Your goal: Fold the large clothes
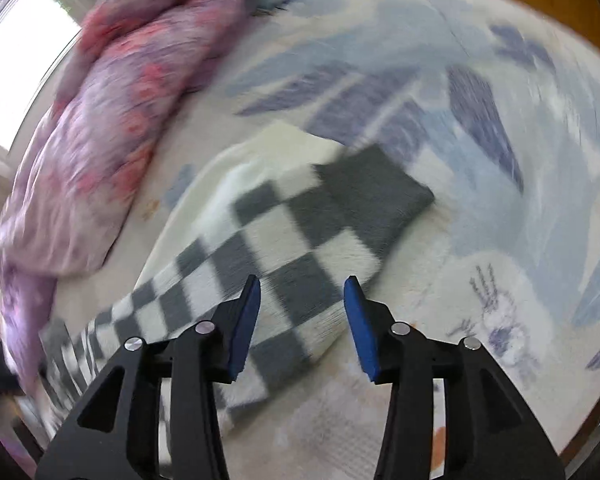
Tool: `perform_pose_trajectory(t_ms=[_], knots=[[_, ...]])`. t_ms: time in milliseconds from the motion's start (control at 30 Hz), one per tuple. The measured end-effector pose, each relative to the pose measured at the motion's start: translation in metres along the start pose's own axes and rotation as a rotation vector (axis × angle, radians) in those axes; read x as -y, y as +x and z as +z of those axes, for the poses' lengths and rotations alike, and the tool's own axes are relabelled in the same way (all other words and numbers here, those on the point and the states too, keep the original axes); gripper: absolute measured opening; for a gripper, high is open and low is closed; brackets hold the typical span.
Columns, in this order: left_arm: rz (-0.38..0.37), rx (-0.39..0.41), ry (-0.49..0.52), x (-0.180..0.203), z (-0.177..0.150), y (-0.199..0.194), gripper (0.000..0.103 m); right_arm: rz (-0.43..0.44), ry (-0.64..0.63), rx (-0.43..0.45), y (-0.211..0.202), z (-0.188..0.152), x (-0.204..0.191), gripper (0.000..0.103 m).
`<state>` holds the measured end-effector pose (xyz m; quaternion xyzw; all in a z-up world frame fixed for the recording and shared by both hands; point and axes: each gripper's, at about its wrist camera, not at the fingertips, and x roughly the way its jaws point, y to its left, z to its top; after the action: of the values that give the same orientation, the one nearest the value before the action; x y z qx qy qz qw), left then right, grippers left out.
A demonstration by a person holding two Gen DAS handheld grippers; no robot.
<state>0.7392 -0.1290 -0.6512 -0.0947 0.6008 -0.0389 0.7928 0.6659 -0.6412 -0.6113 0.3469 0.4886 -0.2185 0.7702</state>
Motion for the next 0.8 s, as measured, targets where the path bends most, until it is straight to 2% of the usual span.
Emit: perform_pose_trajectory(t_ms=[133,267,300,367,400,433,467,500,700,800], knots=[[-0.104,0.019,0.082,0.031,-0.011,-0.002,0.054,0.012,0.190,-0.044,0.029,0.003,0.039,0.044],[-0.184,0.030,0.159,0.060,-0.017,0.003,0.053,0.059,0.266,-0.054,0.049,0.003,0.055,0.044],[-0.189,0.028,0.168,0.065,-0.018,0.007,0.050,0.078,0.285,-0.045,0.051,0.003,0.058,0.044],[-0.199,0.000,0.170,0.072,-0.018,0.020,0.035,0.108,0.339,-0.027,0.054,0.003,0.065,0.044],[-0.190,-0.014,0.167,0.073,-0.019,0.027,0.034,0.136,0.366,-0.003,0.054,0.004,0.069,0.046],[-0.179,-0.024,0.167,0.074,-0.020,0.032,0.033,0.151,0.370,0.011,0.054,0.005,0.070,0.039],[-0.172,-0.041,0.168,0.075,-0.021,0.040,0.033,0.150,0.357,0.018,0.053,0.007,0.069,0.030],[-0.166,-0.047,0.169,0.076,-0.021,0.047,0.033,0.120,0.314,0.022,0.051,0.010,0.066,0.012],[-0.147,-0.061,0.197,0.077,-0.023,0.060,0.033,0.079,0.112,0.152,0.007,0.009,0.035,0.009],[-0.215,-0.068,0.140,0.066,-0.018,0.053,0.034,0.096,0.006,0.239,-0.037,-0.001,-0.001,0.009]])
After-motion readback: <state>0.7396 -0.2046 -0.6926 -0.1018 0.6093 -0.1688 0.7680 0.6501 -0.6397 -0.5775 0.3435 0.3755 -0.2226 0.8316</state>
